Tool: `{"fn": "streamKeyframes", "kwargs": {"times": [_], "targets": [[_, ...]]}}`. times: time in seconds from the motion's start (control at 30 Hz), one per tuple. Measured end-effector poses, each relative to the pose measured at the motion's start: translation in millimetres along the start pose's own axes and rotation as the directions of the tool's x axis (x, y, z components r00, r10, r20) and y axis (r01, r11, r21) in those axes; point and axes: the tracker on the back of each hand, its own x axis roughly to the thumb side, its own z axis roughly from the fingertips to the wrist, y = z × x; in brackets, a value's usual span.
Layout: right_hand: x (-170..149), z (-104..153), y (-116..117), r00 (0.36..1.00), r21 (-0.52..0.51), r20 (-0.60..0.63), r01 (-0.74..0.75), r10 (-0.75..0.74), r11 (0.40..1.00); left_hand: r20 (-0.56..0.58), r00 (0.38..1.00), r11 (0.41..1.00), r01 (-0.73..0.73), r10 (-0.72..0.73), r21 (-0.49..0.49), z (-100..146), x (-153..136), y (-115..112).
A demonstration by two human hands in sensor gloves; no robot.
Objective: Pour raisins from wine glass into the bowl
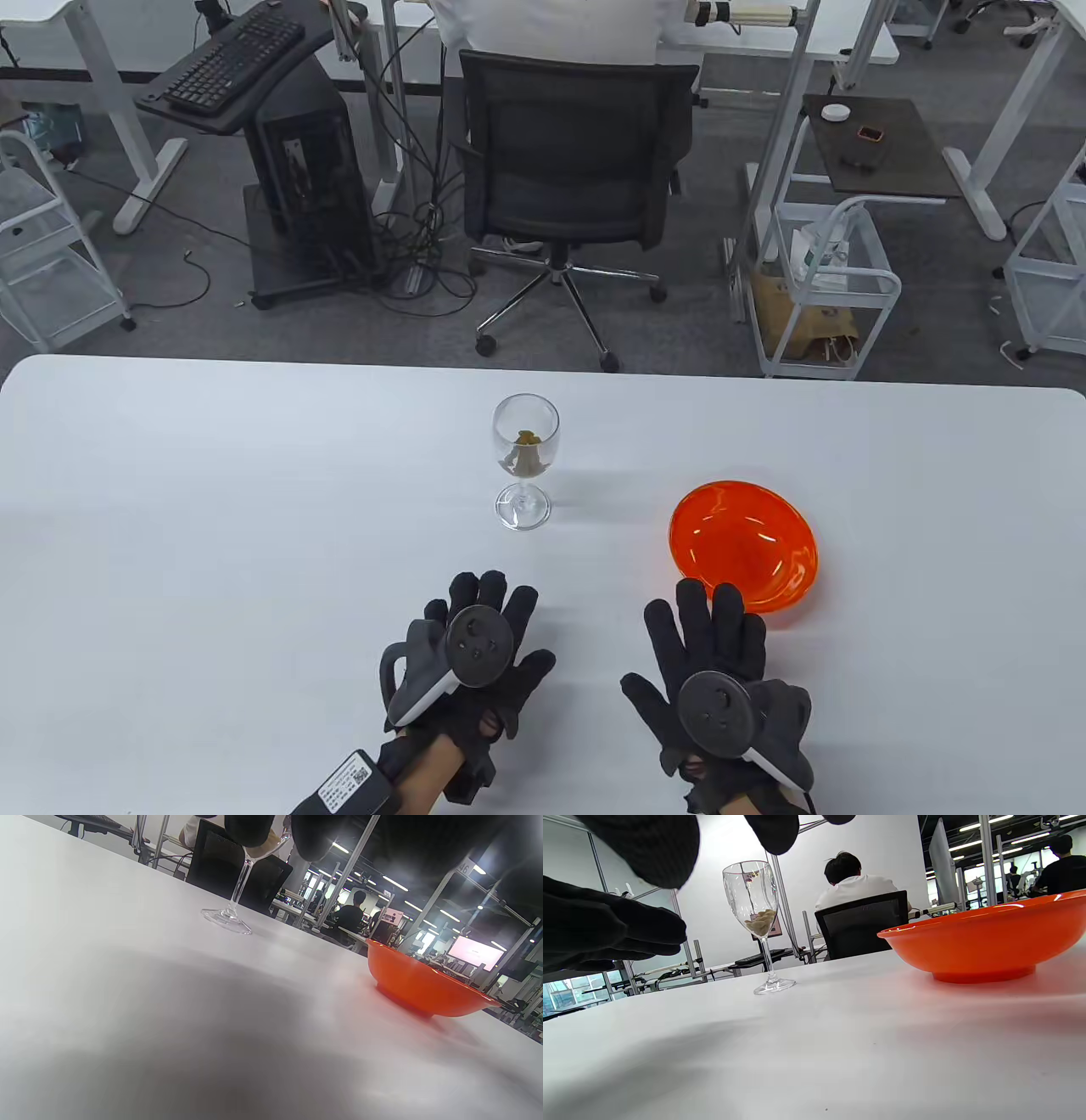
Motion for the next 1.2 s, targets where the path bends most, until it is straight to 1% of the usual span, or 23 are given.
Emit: {"fn": "streamKeyframes", "kwargs": {"times": [0.23, 0.37, 0.5, 0.7, 1.0, 1.2], "targets": [[2.5, 0.1, 2.9, 1.0, 0.005, 0.005, -0.018, 0.018, 1.0, 0.002, 1.0, 1.0, -0.005, 0.005, -0.031, -0.5, 0.3, -3.3], [2.4, 0.6, 2.1, 1.0, -0.01, 0.003, -0.03, 0.031, 0.999, 0.013, 1.0, 0.998, -0.004, 0.005, -0.057, -0.6, 0.9, -3.9], [-0.1, 0.5, 0.2, 1.0, -0.02, -0.011, -0.028, 0.028, 0.999, 0.018, 1.0, 0.998, 0.008, -0.007, -0.065, -0.9, 1.6, -4.3], [-3.3, -0.4, 0.0, 0.999, -0.007, -0.026, -0.026, 0.026, 1.0, 0.013, 1.0, 0.997, 0.01, -0.01, -0.072, -1.3, 1.0, -5.0], [-2.6, 0.9, -3.3, 1.0, -0.024, -0.02, -0.025, 0.024, 0.999, -0.003, 1.0, 0.997, 0.006, -0.007, -0.073, -2.8, -2.1, -7.0], [-3.6, 1.1, -3.8, 1.0, -0.008, -0.017, -0.022, 0.021, 1.0, -0.024, 1.0, 0.997, 0.001, -0.003, -0.078, -5.3, -4.2, -9.7]]}}
